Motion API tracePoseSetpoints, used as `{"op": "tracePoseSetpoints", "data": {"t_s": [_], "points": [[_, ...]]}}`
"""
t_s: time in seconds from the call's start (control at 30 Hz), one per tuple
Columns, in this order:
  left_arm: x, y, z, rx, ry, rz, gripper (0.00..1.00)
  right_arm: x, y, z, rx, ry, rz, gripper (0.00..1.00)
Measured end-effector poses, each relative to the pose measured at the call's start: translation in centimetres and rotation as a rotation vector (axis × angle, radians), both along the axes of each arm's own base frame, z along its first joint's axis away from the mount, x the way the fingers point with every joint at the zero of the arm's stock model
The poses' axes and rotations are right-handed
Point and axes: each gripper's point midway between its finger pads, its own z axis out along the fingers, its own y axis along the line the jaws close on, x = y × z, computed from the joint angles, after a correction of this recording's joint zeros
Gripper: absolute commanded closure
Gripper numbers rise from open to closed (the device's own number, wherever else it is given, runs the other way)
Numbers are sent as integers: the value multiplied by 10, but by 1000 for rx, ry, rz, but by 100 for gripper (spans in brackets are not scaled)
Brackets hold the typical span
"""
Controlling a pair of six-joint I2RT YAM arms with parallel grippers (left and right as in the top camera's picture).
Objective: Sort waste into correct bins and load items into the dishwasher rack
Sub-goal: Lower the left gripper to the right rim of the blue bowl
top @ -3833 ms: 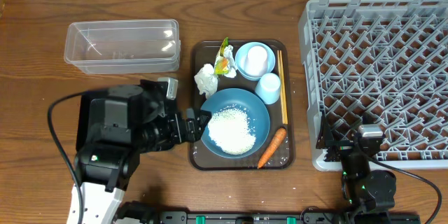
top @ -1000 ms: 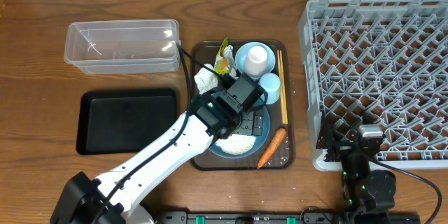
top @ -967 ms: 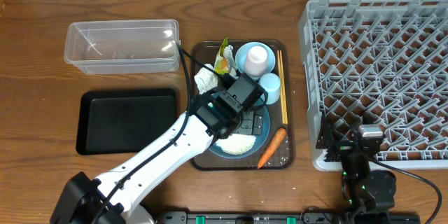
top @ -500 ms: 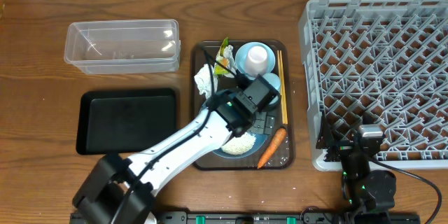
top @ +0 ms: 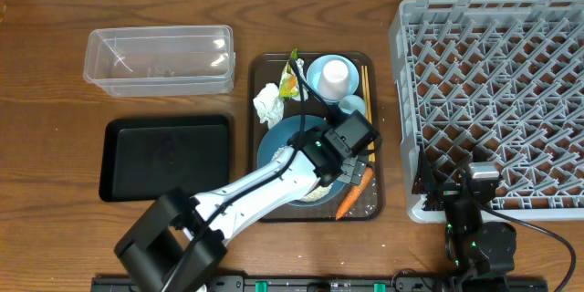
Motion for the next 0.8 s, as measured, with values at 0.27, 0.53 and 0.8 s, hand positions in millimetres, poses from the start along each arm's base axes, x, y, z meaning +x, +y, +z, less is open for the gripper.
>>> {"op": "tracePoseSetpoints", "data": {"t_s": [0.27,0.53,0.8], "points": [[-3,-7,0,8,-24,-25,10,0,0,0,0,0,0,1],[-4,-9,-1,18,-38,-30,9,0,0,0,0,0,0,1],[-13,-16,-15,39,-21,-40,9,0,0,0,0,0,0,1]]}}
